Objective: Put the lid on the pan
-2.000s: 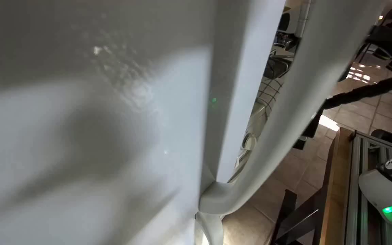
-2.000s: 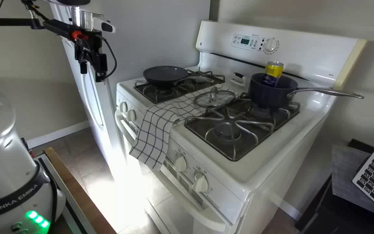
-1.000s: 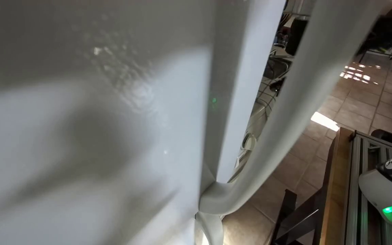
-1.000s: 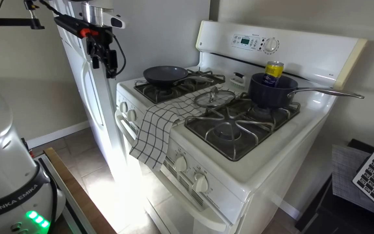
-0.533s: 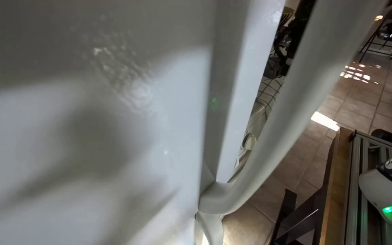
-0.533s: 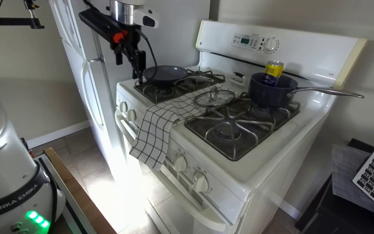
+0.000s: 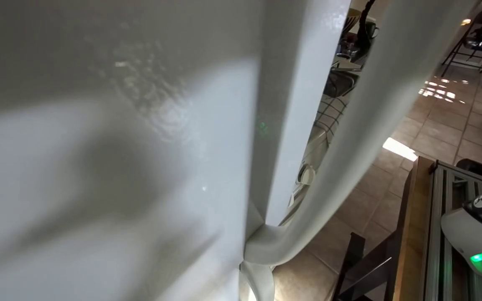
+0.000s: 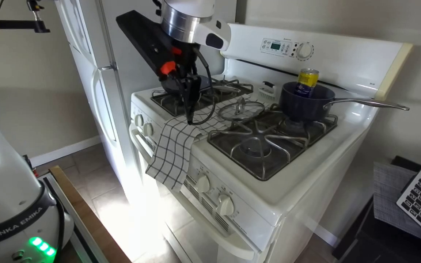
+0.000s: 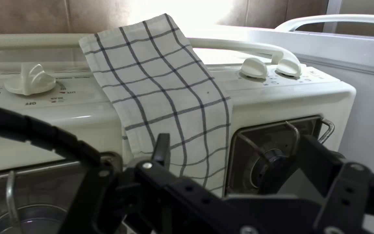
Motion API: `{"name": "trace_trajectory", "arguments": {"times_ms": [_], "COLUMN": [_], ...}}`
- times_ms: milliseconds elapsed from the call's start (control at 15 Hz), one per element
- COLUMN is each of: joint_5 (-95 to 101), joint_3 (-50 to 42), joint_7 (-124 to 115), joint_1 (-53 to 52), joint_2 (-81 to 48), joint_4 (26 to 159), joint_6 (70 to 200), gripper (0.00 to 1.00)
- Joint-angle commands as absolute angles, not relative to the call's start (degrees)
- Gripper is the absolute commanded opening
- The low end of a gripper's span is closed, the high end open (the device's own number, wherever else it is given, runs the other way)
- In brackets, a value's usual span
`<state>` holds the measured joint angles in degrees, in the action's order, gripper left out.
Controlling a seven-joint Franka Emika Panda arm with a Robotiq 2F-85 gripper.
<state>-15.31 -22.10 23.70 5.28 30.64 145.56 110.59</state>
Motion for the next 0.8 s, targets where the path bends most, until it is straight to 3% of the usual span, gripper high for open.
{"name": "trace_trajectory", "arguments": {"times_ms": [0,733], "joint_5": [-16.0,-18.4], "joint_3": [-21.2,-26.0], "joint_7": [24.3,31.9], "joint_1": [6.8,7.1], "joint_2": [29.6,22.6], "joint_4": [145.0,138.9], "joint_6": [110.2,115.8], "gripper": [1.00,1.00]}}
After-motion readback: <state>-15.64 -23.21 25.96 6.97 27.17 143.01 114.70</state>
